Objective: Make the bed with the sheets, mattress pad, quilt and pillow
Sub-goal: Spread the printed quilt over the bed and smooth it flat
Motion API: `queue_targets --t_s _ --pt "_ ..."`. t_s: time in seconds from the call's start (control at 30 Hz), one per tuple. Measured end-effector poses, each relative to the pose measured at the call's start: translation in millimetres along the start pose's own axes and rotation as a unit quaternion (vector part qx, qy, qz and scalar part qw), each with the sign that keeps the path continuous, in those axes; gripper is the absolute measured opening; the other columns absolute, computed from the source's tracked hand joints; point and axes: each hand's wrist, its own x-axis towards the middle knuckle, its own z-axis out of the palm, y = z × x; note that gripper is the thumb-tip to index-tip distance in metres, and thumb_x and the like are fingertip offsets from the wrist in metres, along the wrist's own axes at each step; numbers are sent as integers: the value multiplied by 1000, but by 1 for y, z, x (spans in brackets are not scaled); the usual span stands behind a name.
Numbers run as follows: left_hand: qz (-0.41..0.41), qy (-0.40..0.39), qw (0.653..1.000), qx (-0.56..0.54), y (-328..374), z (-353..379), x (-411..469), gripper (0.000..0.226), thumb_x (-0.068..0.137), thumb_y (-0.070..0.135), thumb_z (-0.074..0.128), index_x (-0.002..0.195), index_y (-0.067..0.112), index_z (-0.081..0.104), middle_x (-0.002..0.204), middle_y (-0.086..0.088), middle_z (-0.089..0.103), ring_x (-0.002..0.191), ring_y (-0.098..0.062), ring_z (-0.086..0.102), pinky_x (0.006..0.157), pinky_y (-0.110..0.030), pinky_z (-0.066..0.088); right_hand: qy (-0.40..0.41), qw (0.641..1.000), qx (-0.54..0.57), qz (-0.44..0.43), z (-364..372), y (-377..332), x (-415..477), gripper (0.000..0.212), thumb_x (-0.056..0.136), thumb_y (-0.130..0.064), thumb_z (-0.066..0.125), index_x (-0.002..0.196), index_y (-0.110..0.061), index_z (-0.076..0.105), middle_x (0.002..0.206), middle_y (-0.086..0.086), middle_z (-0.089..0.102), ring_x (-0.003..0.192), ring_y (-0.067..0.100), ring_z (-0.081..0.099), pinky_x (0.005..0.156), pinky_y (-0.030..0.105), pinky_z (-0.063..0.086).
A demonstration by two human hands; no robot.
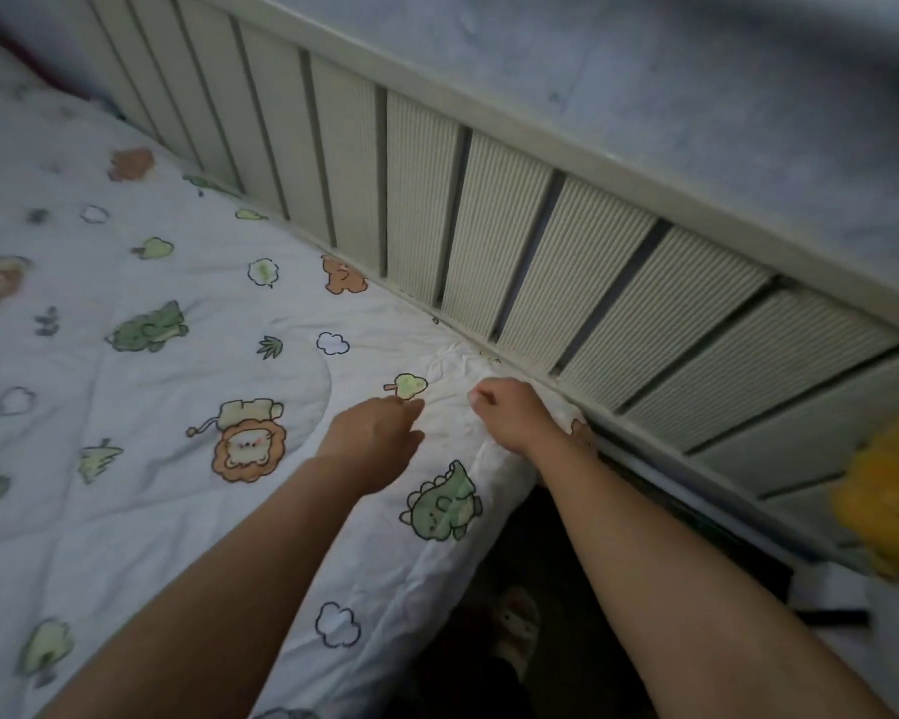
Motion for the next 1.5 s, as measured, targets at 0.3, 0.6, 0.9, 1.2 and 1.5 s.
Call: queue_targets --t_s 0.3,0.6,0.9,1.2,1.5 --pt "1 11 1000 -17 22 -35 -110 41 97 37 40 136 27 46 132 0 56 122 -24 50 94 -35 43 31 999 -14 -3 -42 -51 -133 26 91 -23 49 84 -6 67 84 6 68 81 24 61 71 34 48" --pt "22 56 998 -16 65 -19 -218 34 95 37 44 124 25 58 116 -4 65 108 -28 58 86 -37 49 49 999 -4 -6 -36 -40 -269 28 91 -21 47 74 -2 59 78 13 66 76 29 62 81 44 52" --pt "112 31 993 16 121 0 -350 29 96 38 44 99 18 64 95 -4 64 89 -25 60 71 -33 48 41 998 -2 40 -12 -33 -446 30 96 -27 47 83 -7 64 76 7 67 73 22 64 74 42 55" --pt "291 -28 956 34 153 21 -433 26 97 39 43 94 21 61 82 4 56 82 -18 60 76 -39 54 109 979 11 173 17 -31 -600 33 98 -26 46 82 -3 62 71 -4 64 67 14 61 72 41 54" --pt "469 -99 872 102 195 65 -541 27 97 41 41 84 22 55 86 -1 58 87 -25 59 66 -33 44 207 927 26 310 87 -45 -777 30 95 -28 49 75 -10 62 74 4 67 71 21 61 70 40 53"
